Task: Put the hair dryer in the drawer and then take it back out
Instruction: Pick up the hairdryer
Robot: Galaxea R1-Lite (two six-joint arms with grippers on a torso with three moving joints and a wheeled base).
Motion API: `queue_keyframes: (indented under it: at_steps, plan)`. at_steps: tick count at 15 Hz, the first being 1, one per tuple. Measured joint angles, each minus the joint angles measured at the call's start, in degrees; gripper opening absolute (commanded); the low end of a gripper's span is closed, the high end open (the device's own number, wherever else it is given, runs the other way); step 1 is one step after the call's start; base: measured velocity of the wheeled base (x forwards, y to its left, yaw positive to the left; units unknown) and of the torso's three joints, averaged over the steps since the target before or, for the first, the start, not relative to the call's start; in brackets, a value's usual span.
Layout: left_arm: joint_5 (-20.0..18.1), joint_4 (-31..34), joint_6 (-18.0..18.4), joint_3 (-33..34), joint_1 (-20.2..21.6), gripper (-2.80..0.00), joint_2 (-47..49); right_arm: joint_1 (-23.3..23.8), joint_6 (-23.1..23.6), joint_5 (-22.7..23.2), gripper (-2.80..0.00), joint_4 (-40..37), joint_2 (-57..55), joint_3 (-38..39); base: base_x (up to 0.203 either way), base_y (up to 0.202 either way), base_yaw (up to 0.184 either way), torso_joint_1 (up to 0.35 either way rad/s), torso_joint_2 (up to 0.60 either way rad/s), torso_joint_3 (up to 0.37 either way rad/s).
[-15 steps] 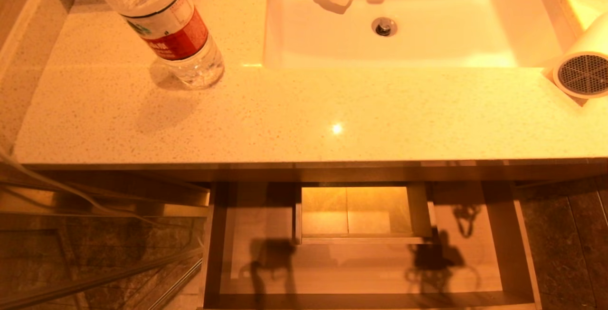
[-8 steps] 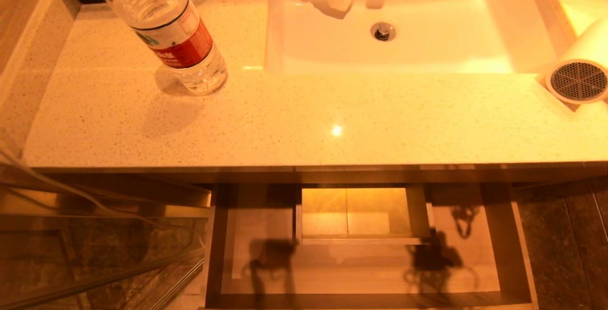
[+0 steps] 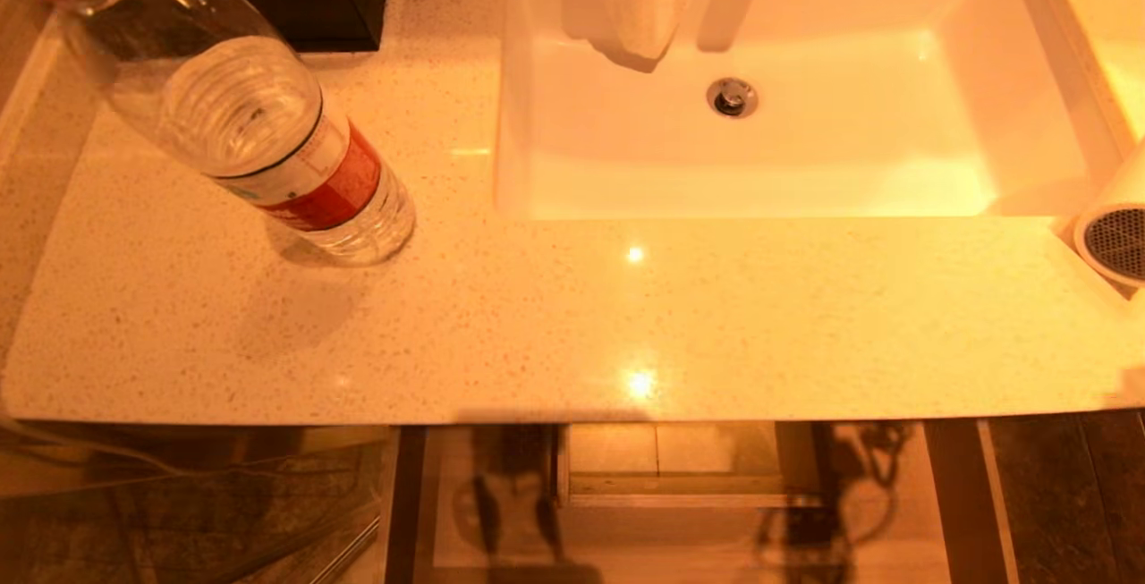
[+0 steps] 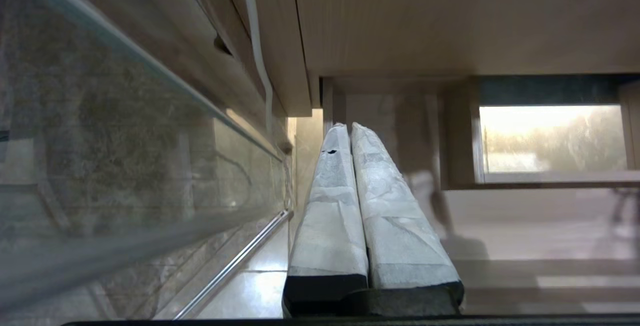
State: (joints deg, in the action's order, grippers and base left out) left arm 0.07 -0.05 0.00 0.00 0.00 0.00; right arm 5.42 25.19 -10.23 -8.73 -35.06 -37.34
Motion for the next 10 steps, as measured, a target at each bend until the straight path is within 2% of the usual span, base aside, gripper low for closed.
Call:
queue_keyframes:
  at_steps: [5, 10]
  plan:
    - [-0.01, -0.02, 0.0, -0.02, 0.0, -2.8, 0.0, 0.02, 3.63, -0.1, -2.8, -0.33, 0.3, 0.24, 0.0, 0.0, 0.0, 0.019, -0.01, 0.011]
    - [0.02, -0.04, 0.0, -0.02, 0.0, -2.8, 0.0, 0.14, 2.36, -1.08, -2.8, -0.52, 0.36, 0.88, 0.0, 0.0, 0.0, 0.0, 0.0, 0.0]
